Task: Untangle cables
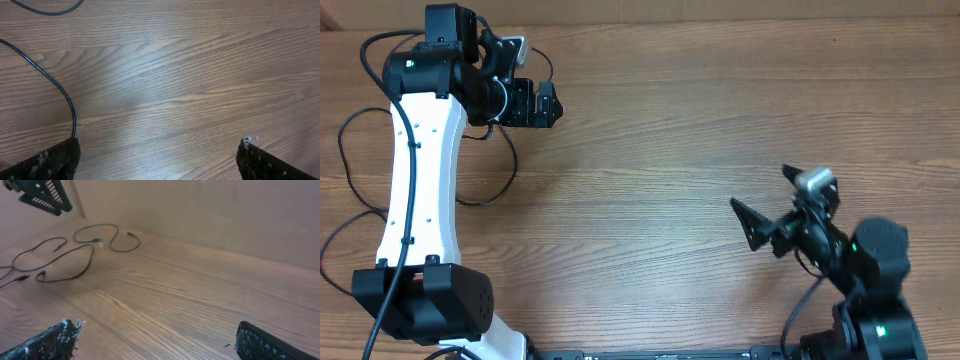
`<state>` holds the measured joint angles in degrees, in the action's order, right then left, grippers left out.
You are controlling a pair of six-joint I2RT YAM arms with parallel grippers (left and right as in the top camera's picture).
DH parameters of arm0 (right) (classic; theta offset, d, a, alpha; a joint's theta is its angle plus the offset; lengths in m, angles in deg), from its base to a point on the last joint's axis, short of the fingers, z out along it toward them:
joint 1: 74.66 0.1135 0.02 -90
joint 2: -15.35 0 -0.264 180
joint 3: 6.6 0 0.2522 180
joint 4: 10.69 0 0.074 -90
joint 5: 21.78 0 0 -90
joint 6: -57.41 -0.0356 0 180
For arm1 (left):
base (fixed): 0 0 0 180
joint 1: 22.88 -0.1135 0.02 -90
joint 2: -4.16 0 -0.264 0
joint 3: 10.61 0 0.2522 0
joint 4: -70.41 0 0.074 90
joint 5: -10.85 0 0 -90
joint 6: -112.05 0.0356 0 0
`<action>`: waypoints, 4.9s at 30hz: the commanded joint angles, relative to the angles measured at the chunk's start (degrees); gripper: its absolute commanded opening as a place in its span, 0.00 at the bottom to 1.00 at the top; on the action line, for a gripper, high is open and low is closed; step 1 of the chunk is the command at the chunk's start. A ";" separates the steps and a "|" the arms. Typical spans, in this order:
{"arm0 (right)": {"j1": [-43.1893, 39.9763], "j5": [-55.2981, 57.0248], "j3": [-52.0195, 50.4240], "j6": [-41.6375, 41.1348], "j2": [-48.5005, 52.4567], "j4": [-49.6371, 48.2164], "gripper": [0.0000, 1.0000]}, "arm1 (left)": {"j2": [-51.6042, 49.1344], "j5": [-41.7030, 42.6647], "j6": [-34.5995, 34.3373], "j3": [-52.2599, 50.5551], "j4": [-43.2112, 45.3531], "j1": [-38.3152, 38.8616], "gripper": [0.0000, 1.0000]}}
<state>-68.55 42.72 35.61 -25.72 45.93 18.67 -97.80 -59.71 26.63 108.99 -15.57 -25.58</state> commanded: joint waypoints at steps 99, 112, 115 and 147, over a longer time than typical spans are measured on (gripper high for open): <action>-9.07 14.97 -27.96 -8.35 -30.42 -11.69 1.00 | 0.07 0.02 -0.52 0.76 0.04 0.22 1.00; -9.07 14.97 -27.96 -8.35 -30.42 -11.69 1.00 | 0.07 0.02 -0.50 0.76 0.04 0.22 1.00; -9.07 14.95 -27.96 -8.33 -30.42 -11.69 1.00 | 0.07 0.02 -0.50 0.76 0.04 0.22 1.00; -9.07 14.97 -27.96 -8.35 -30.42 -11.69 1.00 | 11.19 -0.55 -0.52 0.76 0.04 9.40 0.99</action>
<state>-77.93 57.10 8.22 -34.27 16.14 7.32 -90.30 -60.32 26.63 108.99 -15.59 -16.91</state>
